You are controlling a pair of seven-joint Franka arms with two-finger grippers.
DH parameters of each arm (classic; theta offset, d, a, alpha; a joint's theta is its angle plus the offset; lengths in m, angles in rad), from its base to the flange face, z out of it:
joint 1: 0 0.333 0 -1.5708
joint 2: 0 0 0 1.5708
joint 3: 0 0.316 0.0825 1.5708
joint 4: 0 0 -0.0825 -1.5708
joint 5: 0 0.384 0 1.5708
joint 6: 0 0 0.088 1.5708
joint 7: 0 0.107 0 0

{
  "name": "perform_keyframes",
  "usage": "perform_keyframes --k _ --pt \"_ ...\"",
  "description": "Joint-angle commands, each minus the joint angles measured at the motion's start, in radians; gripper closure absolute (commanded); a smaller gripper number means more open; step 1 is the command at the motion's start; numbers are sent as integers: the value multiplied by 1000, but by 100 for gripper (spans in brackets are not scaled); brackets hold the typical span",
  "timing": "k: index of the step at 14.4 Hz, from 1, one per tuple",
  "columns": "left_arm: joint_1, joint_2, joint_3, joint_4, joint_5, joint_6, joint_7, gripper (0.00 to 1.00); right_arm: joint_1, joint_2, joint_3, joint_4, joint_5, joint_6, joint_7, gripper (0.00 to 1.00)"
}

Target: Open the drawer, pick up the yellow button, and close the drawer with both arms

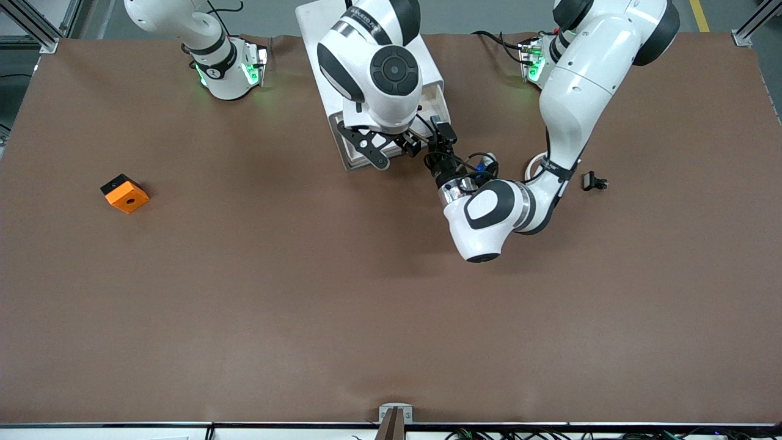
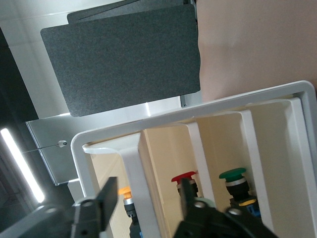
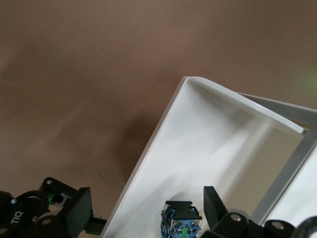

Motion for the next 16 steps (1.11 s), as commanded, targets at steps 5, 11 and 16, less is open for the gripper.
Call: perform_keyframes --k 5,11,16 --pt "42 -22 2 -17 -14 -8 -6 100 -9 16 8 38 23 -19 -11 0" --pt "121 -19 8 -11 -14 -8 -9 100 6 17 6 39 20 -1 41 0" --pt "132 -18 9 -11 -14 0 -5 2 34 17 6 39 9 139 124 0"
